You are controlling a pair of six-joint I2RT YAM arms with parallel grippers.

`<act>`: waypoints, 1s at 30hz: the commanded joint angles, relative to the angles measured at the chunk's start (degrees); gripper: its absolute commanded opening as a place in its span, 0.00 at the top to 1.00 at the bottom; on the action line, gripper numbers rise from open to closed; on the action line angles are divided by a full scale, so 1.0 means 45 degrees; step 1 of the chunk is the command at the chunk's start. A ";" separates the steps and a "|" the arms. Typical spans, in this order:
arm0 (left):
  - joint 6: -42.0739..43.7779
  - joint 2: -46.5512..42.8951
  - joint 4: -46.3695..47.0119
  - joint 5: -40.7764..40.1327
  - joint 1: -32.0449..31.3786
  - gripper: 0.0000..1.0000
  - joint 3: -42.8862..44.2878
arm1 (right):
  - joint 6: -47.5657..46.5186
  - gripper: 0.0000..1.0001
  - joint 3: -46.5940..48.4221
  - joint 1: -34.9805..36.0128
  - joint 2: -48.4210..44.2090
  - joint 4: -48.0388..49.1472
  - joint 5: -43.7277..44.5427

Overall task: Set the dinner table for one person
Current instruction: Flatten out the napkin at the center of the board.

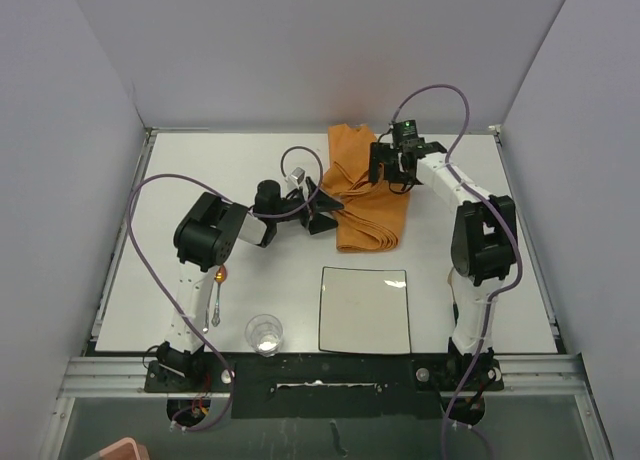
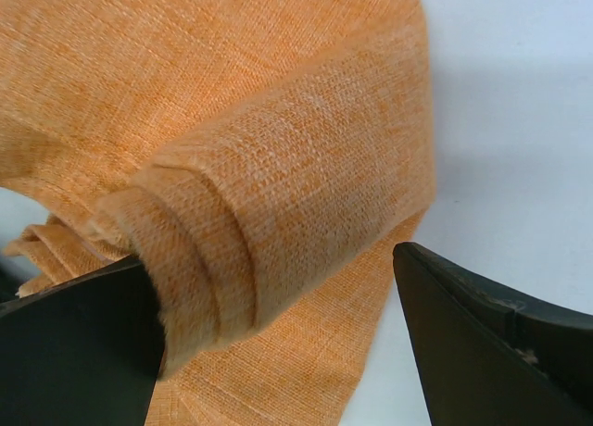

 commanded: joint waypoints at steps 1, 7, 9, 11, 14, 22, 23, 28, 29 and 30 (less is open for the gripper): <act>0.0084 0.0345 0.0213 0.0183 0.0204 0.11 -0.0062 | 0.0132 0.00 0.0526 0.0246 0.0154 -0.0282 0.0287; -0.0856 0.0951 0.1293 0.0283 0.0199 0.50 0.0290 | 0.0038 0.00 0.0621 0.0283 0.0348 -0.0333 0.0370; -0.0791 0.1005 0.1130 0.0370 0.0175 0.57 0.0403 | 0.0035 0.00 0.0684 0.0259 0.0375 -0.0333 0.0374; -0.0593 0.1055 0.0898 0.0412 0.0174 0.56 0.0421 | 0.0047 0.00 0.0768 0.0236 0.0353 -0.0379 0.0407; -0.0296 0.1168 0.0589 0.0497 0.0128 0.54 0.0323 | 0.0074 0.00 0.0950 0.0125 0.0281 -0.0420 0.0376; 0.4337 -0.0261 -0.5140 0.0471 0.0004 0.34 0.0355 | 0.0132 0.00 0.1072 0.0054 0.0313 -0.0480 0.0247; 0.5681 -0.0539 -0.6958 0.0047 -0.0016 0.33 0.0620 | 0.0137 0.00 0.1072 0.0054 0.0313 -0.0471 0.0256; 0.8978 -0.1085 -1.3087 -0.2669 -0.0199 0.29 0.1635 | 0.0093 0.00 0.1147 -0.0009 0.0306 -0.0433 0.0242; 0.9233 -0.1101 -1.3691 -0.3236 -0.0237 0.28 0.1720 | 0.0103 0.00 0.1150 0.0005 0.0313 -0.0426 0.0238; 0.9499 -0.1081 -1.4218 -0.3632 -0.0312 0.28 0.1828 | 0.0109 0.00 0.1136 -0.0003 0.0340 -0.0433 0.0237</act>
